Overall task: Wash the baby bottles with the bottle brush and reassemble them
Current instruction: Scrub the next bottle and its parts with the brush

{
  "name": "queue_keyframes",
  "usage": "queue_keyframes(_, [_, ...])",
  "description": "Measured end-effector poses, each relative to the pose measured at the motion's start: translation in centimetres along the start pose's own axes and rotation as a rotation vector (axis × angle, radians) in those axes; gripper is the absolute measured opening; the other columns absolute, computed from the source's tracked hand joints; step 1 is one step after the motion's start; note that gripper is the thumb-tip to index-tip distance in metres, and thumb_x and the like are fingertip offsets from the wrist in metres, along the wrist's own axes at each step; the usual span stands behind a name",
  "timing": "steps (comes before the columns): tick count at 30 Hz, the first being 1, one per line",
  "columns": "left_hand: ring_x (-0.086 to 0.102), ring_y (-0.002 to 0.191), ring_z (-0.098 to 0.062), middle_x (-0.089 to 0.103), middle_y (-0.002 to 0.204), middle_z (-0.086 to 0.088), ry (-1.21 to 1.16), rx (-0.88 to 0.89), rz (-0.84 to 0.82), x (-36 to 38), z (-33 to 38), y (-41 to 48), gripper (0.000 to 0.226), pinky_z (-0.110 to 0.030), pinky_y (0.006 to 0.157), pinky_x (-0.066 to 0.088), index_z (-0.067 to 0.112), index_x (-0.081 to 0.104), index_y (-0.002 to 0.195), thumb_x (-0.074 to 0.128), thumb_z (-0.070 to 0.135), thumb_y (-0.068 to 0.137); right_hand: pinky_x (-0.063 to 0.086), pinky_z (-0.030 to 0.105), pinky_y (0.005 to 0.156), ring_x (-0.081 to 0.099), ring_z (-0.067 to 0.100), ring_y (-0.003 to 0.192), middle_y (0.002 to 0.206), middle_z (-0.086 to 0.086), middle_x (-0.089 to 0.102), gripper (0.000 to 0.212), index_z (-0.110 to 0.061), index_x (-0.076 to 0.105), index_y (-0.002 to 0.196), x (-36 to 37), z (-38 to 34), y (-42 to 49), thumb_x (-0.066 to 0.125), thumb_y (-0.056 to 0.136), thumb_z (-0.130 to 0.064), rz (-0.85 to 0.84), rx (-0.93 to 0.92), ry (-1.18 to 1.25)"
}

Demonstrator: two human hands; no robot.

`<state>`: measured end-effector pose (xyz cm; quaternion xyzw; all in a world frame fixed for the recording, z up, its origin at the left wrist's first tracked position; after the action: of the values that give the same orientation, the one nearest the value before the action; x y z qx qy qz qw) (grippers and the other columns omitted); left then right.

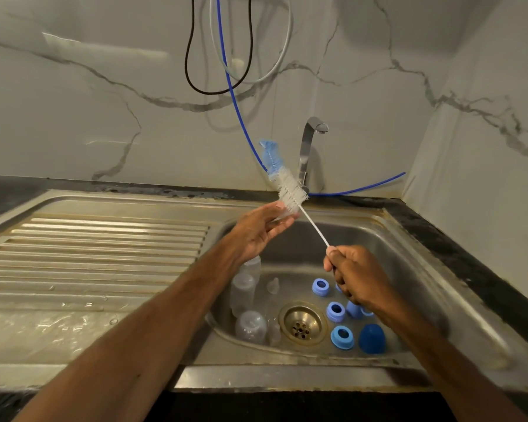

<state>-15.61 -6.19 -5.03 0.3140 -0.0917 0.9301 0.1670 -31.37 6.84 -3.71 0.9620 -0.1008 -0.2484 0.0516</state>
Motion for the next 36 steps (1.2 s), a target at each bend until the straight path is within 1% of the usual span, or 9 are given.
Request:
queue_keyframes(3, [0.073,0.096,-0.024,0.069,0.125,-0.022,0.009,0.030,0.108,-1.9,0.7,0.3,0.014,-0.029,0.082,0.062,0.000,0.066,0.111,0.059,0.000,0.099,0.028,0.017,0.037,0.032,0.006,0.036,0.044,-0.002,0.042,0.042,-0.005,0.060,0.072,0.7,1.1,-0.4,0.043,0.107,-0.021,-0.063,0.022,-0.026])
queue_keyframes(8, [0.074,0.105,-0.030,0.071,0.119,-0.026,0.084,-0.046,-0.049,1.2,-0.7,-0.4,0.017,-0.031,0.090,0.060,-0.005,0.063,0.115,0.052,0.001,0.102,0.031,0.012,0.041,0.040,0.001,0.035,0.040,-0.008,0.046,0.044,-0.012,0.060,0.067,-0.1,0.3,0.9,0.044,0.106,-0.021,0.040,-0.047,-0.059])
queue_keyframes(13, [0.075,0.096,-0.023,0.068,0.125,-0.023,0.032,0.092,0.108,-1.9,1.4,0.5,0.021,-0.025,0.077,0.062,-0.003,0.065,0.118,0.061,0.004,0.099,0.032,0.018,0.043,0.036,0.002,0.035,0.043,-0.006,0.043,0.044,-0.012,0.060,0.066,0.5,1.1,0.6,0.045,0.106,-0.022,-0.027,-0.058,-0.086])
queue_keyframes(17, [0.073,0.108,-0.027,0.073,0.119,-0.017,0.256,-0.027,-0.114,1.0,-0.7,-0.2,0.023,-0.034,0.093,0.060,0.000,0.062,0.122,0.050,0.011,0.106,0.032,0.024,0.049,0.039,0.002,0.034,0.039,-0.008,0.044,0.045,-0.014,0.061,0.065,-0.3,1.0,1.7,0.046,0.106,-0.021,0.062,-0.047,-0.080])
queue_keyframes(20, [0.074,0.102,-0.024,0.075,0.115,-0.012,0.542,0.030,-0.065,1.0,-1.7,0.2,0.021,-0.036,0.089,0.061,0.005,0.067,0.120,0.061,0.014,0.102,0.035,0.020,0.052,0.043,0.003,0.038,0.040,-0.009,0.044,0.045,-0.017,0.062,0.063,-1.1,0.7,2.3,0.047,0.105,-0.019,0.126,-0.068,-0.167])
queue_keyframes(23, [0.072,0.093,-0.016,0.076,0.101,-0.003,1.003,0.168,-0.040,-0.2,-1.9,0.7,0.006,-0.038,0.088,0.060,0.018,0.074,0.097,0.074,0.015,0.092,0.037,0.011,0.051,0.051,-0.002,0.043,0.041,-0.010,0.046,0.043,-0.005,0.067,0.067,-1.2,0.8,2.3,0.047,0.104,-0.015,0.149,-0.097,-0.249])
queue_keyframes(28, [0.066,0.093,-0.015,0.072,0.096,0.003,1.732,0.176,-0.166,0.2,-5.2,0.8,0.023,-0.032,0.088,0.054,0.019,0.075,0.101,0.083,0.026,0.081,0.053,0.043,0.070,0.063,0.029,0.063,0.062,0.014,0.066,0.042,0.002,0.068,0.071,-0.2,2.3,3.0,0.049,0.102,-0.019,0.133,-0.142,-0.347])
queue_keyframes(31, [0.066,0.095,-0.014,0.074,0.098,0.003,1.946,0.095,-0.268,-0.1,-7.9,0.9,0.014,-0.034,0.089,0.056,0.023,0.078,0.091,0.085,0.024,0.079,0.055,0.045,0.072,0.065,0.031,0.066,0.067,0.017,0.068,0.042,0.003,0.067,0.071,-0.3,3.0,3.5,0.048,0.102,-0.020,0.148,-0.150,-0.370])
queue_keyframes(36, [0.067,0.099,-0.021,0.072,0.106,-0.006,2.152,-0.022,-0.294,-1.4,-10.0,1.5,0.025,-0.037,0.087,0.059,0.014,0.075,0.098,0.085,0.011,0.076,0.055,0.046,0.072,0.065,0.030,0.065,0.065,0.016,0.068,0.045,0.002,0.066,0.070,0.0,3.1,4.0,0.046,0.102,-0.022,0.145,-0.182,-0.369])
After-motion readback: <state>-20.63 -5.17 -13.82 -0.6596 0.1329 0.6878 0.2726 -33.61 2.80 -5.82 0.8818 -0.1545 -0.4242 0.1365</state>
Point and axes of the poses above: each hand's wrist, its own y-axis towards the middle knuckle, its own x-axis out of the palm, z = x × y, the point moved 8 cm from there along y, towards the middle knuckle
